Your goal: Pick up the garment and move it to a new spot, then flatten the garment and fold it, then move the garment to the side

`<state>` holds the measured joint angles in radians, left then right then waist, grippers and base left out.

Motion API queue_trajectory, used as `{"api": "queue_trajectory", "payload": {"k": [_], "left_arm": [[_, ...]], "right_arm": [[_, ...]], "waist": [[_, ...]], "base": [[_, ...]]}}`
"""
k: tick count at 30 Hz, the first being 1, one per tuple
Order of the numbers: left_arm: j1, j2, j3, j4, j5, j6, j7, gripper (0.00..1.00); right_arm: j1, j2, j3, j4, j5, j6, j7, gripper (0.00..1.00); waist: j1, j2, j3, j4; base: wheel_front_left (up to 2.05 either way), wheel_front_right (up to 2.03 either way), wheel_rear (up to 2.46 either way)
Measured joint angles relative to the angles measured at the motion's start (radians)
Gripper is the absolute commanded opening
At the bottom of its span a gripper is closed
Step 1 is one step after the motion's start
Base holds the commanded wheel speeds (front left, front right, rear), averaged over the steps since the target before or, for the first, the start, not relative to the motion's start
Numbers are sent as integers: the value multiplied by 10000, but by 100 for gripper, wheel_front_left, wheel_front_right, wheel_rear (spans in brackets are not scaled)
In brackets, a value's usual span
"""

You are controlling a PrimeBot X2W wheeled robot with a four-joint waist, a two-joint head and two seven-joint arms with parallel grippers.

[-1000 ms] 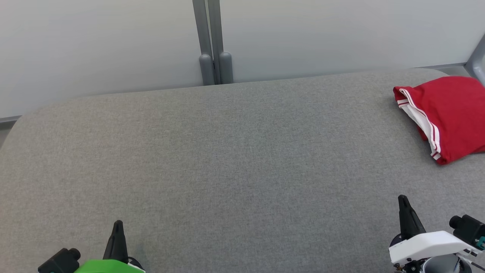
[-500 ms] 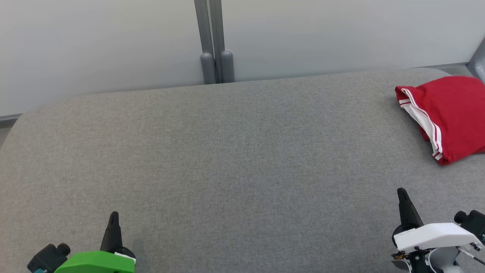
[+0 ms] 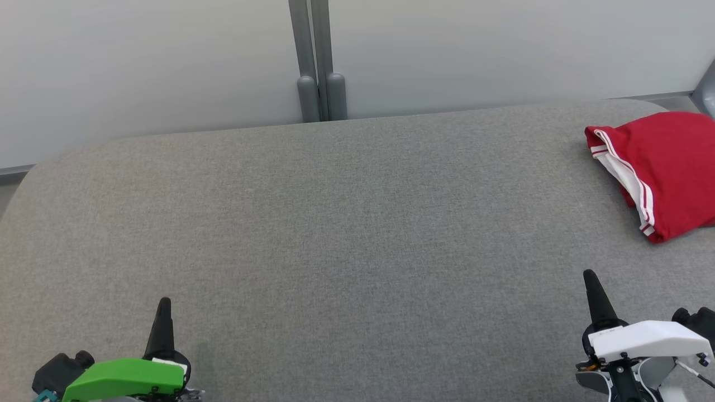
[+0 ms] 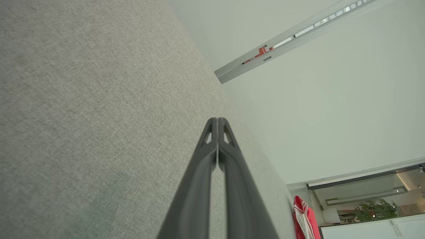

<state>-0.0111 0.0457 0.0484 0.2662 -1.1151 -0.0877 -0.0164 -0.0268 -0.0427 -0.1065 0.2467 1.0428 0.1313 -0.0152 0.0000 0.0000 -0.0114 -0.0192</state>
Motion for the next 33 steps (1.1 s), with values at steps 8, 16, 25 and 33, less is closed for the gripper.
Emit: {"api": "queue_trajectory", "payload": {"k": [8, 16, 25, 33], "left_arm": [[-136, 0, 107, -25, -767, -58, 228, 0], [-252, 2, 190, -46, -1465, -102, 416, 0], [-415, 4, 291, -75, -2272, -178, 604, 0], [-531, 6, 399, -105, -2993, -257, 784, 0]], "right_arm": [[-108, -8, -10, 0, 894, -6, 203, 0], [-216, -13, -21, 0, 1739, -6, 405, 0], [-365, -21, -31, 0, 2615, -6, 596, 0], [-442, -27, -42, 0, 3432, -6, 790, 0]], "waist": [[0, 0, 19, 25], [0, 0, 37, 49], [0, 0, 58, 77], [0, 0, 79, 105]], "base": [[0, 0, 0], [0, 0, 0], [0, 0, 0], [0, 0, 0]]}}
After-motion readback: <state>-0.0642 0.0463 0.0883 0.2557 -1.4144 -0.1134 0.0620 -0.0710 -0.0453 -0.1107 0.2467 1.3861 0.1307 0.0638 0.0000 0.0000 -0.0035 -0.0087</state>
